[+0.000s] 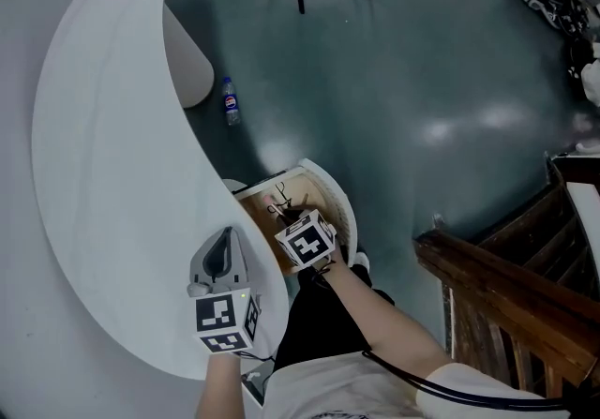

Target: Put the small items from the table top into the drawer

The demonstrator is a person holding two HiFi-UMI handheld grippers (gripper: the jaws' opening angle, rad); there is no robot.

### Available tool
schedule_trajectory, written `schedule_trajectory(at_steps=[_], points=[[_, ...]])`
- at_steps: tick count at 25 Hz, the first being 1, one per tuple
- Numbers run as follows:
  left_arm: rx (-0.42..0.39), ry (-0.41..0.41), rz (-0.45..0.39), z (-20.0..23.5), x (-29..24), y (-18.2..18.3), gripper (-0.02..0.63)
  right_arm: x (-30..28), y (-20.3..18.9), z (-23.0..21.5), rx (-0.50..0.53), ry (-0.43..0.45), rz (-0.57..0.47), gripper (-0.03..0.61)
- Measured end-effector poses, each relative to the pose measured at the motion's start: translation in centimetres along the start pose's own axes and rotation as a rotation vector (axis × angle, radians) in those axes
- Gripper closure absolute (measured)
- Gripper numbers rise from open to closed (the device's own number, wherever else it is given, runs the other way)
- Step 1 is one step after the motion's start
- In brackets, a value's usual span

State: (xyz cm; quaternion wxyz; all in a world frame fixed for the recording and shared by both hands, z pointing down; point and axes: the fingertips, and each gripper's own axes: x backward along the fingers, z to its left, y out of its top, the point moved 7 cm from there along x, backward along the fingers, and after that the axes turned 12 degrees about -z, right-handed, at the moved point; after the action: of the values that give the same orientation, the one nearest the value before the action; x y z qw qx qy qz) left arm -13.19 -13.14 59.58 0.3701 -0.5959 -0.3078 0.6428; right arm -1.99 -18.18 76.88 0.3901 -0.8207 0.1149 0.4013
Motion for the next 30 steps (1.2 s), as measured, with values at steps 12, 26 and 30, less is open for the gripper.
schedule_trajectory(at_steps=[12,26,30], points=[[0.01,-0.004,0.02,0.3,-0.1,-0.5,0.594,-2.6,-1.7,0.1,0.051,0.053,0.097,0.517],[0.008,-0.013,0.023,0.4,-0.2,-0.4,0.594,-3.9,-3.4,0.4,0.147,0.07,0.199,0.517],[0.009,-0.011,0.019,0.3,-0.1,-0.4,0.594,-4.0,-3.7,0.4,0.143,0.068,0.204,0.517]])
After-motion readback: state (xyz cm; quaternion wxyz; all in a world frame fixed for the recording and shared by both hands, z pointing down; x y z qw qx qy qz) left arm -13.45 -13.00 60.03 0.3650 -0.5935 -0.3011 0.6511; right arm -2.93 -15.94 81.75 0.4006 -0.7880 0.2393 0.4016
